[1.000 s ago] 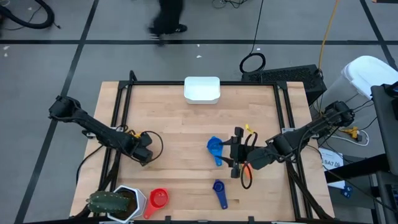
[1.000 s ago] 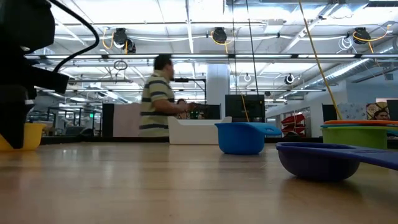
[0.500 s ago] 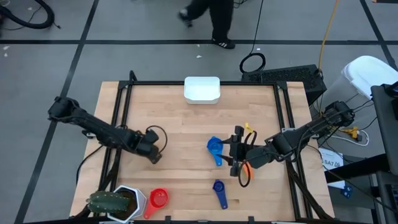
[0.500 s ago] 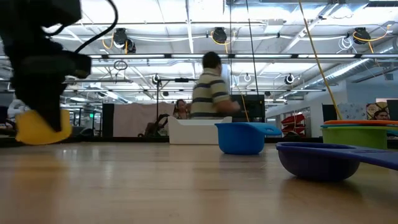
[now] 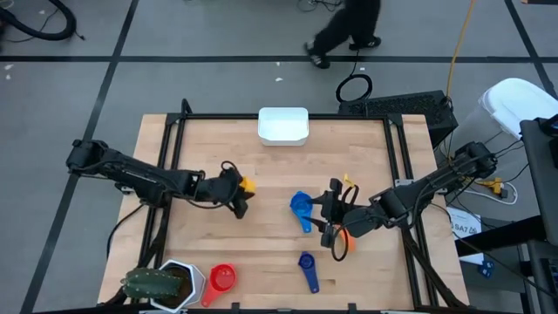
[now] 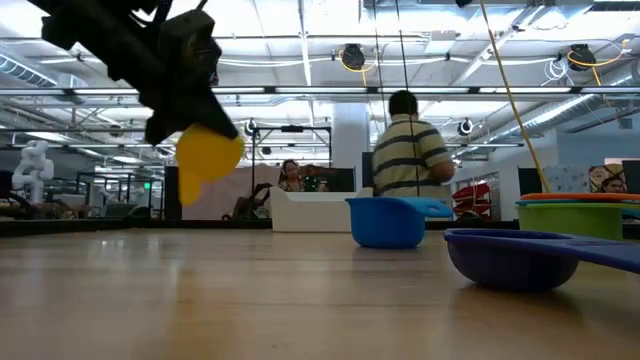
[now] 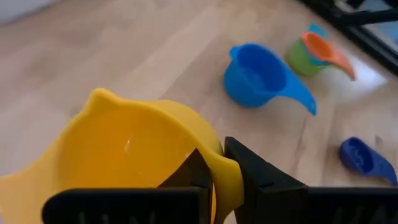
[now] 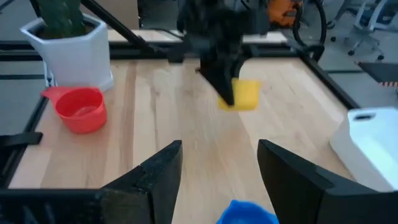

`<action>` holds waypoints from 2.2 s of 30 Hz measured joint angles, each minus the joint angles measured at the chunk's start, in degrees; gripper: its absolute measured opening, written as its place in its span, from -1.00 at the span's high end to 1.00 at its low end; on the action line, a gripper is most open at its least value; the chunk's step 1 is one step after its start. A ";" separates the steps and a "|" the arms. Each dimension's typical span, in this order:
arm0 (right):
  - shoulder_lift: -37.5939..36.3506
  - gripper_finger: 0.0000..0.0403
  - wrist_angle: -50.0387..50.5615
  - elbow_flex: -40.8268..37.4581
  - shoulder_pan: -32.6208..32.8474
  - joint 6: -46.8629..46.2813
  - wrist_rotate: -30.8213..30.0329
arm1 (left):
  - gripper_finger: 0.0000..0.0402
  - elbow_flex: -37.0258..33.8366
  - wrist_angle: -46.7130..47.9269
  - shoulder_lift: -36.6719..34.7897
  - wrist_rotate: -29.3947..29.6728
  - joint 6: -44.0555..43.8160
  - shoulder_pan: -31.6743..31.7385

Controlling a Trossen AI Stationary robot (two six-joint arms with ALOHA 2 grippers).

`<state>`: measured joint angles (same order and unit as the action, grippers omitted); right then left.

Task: Nest measuring cups in basket
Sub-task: Stack the yellow measuring cup on top of the blue measuring cup

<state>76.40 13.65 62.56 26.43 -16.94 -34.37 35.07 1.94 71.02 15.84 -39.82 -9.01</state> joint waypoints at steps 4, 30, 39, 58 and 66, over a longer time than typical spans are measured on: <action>0.00 0.00 -0.78 -3.62 -1.54 -4.31 0.00 | 0.86 0.00 -2.67 0.00 -2.50 9.38 0.08; 0.02 0.00 -19.39 -9.72 -19.66 -2.30 21.09 | 0.86 6.11 5.74 0.00 -4.97 11.66 -10.92; 0.02 0.00 -18.95 -9.72 -19.62 -1.68 21.15 | 0.86 16.94 22.19 2.29 -2.52 -2.14 -12.52; -1.68 0.00 -14.22 -9.74 -19.60 2.61 23.87 | 0.86 36.18 20.01 27.48 0.72 42.43 -10.35; -12.59 0.00 5.87 -9.79 -19.57 0.24 11.96 | 0.86 37.30 19.43 29.94 -3.29 55.95 -5.35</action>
<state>63.81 19.52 52.77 6.86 -16.70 -22.40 72.37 21.37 100.97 12.55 16.13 -14.35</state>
